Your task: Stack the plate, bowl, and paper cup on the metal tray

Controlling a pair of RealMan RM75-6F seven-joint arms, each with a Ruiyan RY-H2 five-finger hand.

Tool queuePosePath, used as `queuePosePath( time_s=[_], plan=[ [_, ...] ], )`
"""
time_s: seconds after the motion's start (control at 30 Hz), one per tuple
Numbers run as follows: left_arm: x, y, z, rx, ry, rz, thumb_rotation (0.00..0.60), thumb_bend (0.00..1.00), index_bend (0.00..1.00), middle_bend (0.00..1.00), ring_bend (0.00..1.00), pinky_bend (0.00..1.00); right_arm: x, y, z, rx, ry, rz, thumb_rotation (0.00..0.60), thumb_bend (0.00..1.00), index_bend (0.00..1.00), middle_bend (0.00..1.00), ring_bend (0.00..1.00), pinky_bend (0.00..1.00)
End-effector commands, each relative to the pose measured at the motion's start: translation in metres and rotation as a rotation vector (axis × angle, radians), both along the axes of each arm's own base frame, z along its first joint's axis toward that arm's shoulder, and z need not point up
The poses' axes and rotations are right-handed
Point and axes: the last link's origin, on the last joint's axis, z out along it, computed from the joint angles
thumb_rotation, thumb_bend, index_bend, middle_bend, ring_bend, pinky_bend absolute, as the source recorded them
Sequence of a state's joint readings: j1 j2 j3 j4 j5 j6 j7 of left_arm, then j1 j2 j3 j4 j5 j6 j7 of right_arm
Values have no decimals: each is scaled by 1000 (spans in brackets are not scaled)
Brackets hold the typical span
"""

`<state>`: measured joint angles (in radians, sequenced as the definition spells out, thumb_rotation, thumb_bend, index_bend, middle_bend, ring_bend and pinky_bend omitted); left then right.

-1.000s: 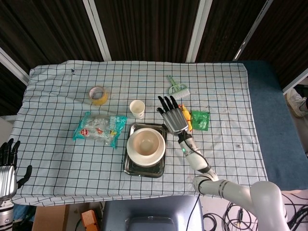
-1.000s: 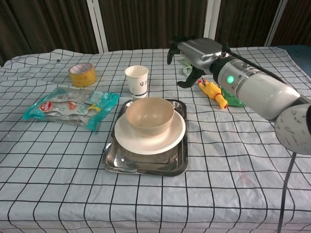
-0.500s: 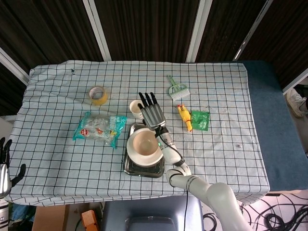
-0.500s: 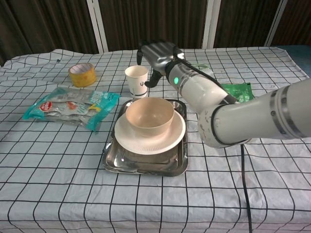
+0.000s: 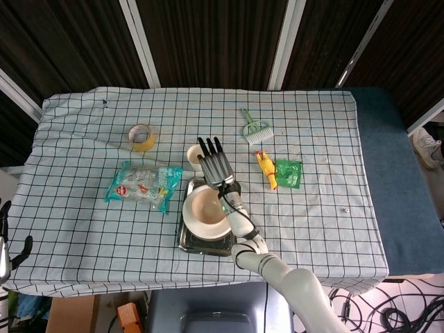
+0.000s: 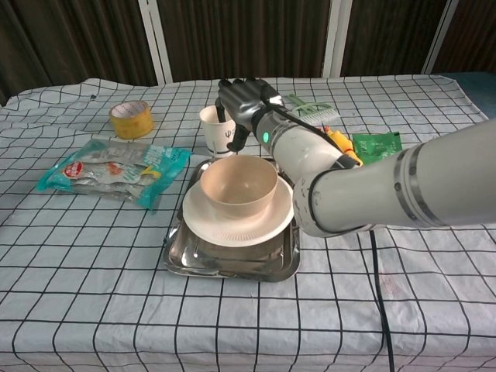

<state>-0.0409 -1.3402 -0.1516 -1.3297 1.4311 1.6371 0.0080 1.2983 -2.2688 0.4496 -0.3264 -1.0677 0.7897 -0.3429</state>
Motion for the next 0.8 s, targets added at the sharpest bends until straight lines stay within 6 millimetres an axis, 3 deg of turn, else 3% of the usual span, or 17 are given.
queuePosePath(
  time_s=[0.03, 0.17, 0.27, 0.5, 0.8],
  plan=[
    [0, 1, 0, 0, 0, 1, 600, 357, 0, 0, 0, 0, -2, -2, 1, -5, 8, -9, 600, 219, 496, 0, 0, 0],
    [-1, 1, 0, 3, 1, 4, 600, 357, 0, 0, 0, 0, -8, -5, 3, -18, 51, -18, 600, 332, 589, 0, 0, 0],
    [-2, 1, 1, 3, 0, 6, 600, 356, 0, 0, 0, 0, -9, -4, 3, -23, 59, -16, 600, 348, 640, 0, 0, 0],
    [-1, 0, 1, 6, 5, 2, 600, 357, 0, 0, 0, 0, -9, -3, 4, -28, 47, -12, 600, 426, 649, 0, 0, 0],
    [-1, -1, 1, 2, 9, -2, 600, 356, 0, 0, 0, 0, -6, -4, 10, -60, -16, -1, 600, 431, 651, 0, 0, 0]
  ],
)
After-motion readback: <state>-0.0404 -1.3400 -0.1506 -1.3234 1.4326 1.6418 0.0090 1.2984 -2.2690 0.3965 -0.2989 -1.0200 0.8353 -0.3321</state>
